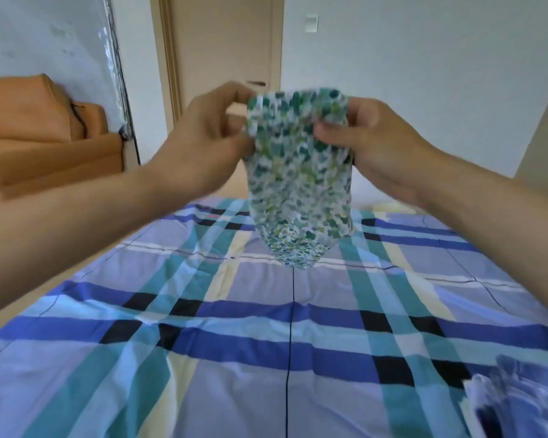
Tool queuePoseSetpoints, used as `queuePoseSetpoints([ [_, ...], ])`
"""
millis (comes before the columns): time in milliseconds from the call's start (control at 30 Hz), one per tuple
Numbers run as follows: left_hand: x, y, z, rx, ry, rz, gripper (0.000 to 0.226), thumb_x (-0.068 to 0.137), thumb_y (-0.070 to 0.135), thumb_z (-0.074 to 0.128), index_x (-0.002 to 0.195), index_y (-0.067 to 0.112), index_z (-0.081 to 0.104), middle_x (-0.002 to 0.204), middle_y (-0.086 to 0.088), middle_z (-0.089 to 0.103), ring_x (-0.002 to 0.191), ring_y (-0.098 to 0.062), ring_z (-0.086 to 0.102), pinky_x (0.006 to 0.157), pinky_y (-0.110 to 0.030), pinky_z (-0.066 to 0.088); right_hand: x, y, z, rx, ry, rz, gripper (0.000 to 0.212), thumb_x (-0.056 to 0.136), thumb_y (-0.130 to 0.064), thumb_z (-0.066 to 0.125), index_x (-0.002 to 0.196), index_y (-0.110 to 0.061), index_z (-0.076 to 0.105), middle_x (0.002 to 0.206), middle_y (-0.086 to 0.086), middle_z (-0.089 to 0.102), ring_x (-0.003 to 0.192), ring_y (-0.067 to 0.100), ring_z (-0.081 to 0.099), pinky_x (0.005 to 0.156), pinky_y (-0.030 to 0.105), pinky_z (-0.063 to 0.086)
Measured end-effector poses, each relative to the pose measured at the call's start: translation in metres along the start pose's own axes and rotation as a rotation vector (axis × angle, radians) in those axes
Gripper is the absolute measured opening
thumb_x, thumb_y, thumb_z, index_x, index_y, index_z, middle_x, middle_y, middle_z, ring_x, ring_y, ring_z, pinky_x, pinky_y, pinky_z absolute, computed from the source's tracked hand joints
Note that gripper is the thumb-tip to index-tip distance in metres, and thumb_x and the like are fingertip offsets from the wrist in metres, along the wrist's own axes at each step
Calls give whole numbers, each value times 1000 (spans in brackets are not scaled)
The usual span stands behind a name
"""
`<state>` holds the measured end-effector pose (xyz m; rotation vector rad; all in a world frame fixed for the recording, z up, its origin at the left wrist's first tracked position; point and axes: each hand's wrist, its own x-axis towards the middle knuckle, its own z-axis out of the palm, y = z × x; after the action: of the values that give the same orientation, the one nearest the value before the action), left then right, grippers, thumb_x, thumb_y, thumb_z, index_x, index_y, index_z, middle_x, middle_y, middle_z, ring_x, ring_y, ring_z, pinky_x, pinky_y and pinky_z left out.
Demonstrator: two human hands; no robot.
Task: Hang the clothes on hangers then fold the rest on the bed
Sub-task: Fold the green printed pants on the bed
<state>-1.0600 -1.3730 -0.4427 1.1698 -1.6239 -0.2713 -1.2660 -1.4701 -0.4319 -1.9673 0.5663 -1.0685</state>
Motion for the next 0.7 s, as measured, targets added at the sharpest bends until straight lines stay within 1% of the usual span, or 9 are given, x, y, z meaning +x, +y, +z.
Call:
queuePoseSetpoints([
  [67, -58, -9, 9, 34, -127, -58, 37, 90, 5, 62, 120, 24, 58, 83, -23, 72, 82, -46, 70, 81, -66, 53, -57, 16, 17, -33, -120, 52, 26, 82, -24, 73, 107, -18, 71, 103, -6, 77, 99, 10, 72, 89, 24, 53],
  [133, -118, -16, 21, 3, -241, -125, 44, 86, 4, 61, 119, 33, 59, 80, -10, 74, 79, -29, 73, 78, -42, 60, -114, 39, 36, -7, -256, 118, 20, 76, -22, 77, 94, -21, 71, 90, -8, 76, 90, 6, 72, 79, 18, 52],
  [200, -169, -25, 33, -11, -359, -227, 41, 91, 1, 64, 112, 36, 61, 72, 10, 72, 68, -5, 68, 67, -13, 50, -162, 63, 52, 31, -392, 191, 16, 79, -14, 82, 89, -23, 73, 88, -4, 74, 89, 5, 69, 79, 19, 51],
  [233, -187, -30, 38, -21, -432, -292, 44, 93, 1, 65, 111, 40, 61, 69, 11, 71, 64, -2, 64, 63, -10, 44, -180, 74, 58, 55, -442, 231, 17, 82, -12, 81, 90, -26, 75, 91, -6, 74, 92, 3, 69, 81, 19, 50],
  [400, -217, -62, 52, -163, -586, -570, 44, 96, 4, 63, 118, 43, 60, 85, -31, 63, 77, -23, 56, 76, -31, 46, -221, 113, 74, 125, -469, 427, 15, 88, -11, 76, 92, -25, 77, 93, -7, 74, 89, 4, 67, 81, 19, 50],
  [500, -194, -84, 66, -216, -445, -652, 40, 85, 9, 74, 116, 30, 63, 84, -16, 75, 81, -22, 69, 83, -37, 51, -195, 139, 70, 85, -386, 484, 17, 87, -12, 76, 104, -15, 73, 106, 0, 77, 102, 13, 71, 94, 29, 54],
  [567, -162, -104, 75, -213, -336, -689, 47, 67, 19, 75, 111, 24, 62, 85, -6, 77, 76, -15, 70, 76, -28, 54, -158, 157, 66, 48, -298, 519, 15, 89, -12, 73, 103, -17, 73, 103, -4, 78, 99, 10, 72, 94, 28, 54],
  [633, -126, -136, 85, -197, -257, -708, 38, 74, 10, 71, 110, 17, 61, 86, -12, 71, 71, -16, 64, 65, -22, 52, -116, 177, 63, 16, -230, 545, 13, 91, -14, 72, 104, -17, 72, 101, -6, 78, 96, 8, 72, 92, 30, 54],
  [700, -96, -171, 91, -150, -181, -737, 34, 90, 4, 66, 121, 12, 56, 95, -15, 67, 75, -19, 64, 69, -27, 56, -82, 205, 61, -11, -173, 568, 31, 94, -21, 71, 124, -15, 64, 122, 3, 72, 107, 16, 69, 99, 37, 53],
])
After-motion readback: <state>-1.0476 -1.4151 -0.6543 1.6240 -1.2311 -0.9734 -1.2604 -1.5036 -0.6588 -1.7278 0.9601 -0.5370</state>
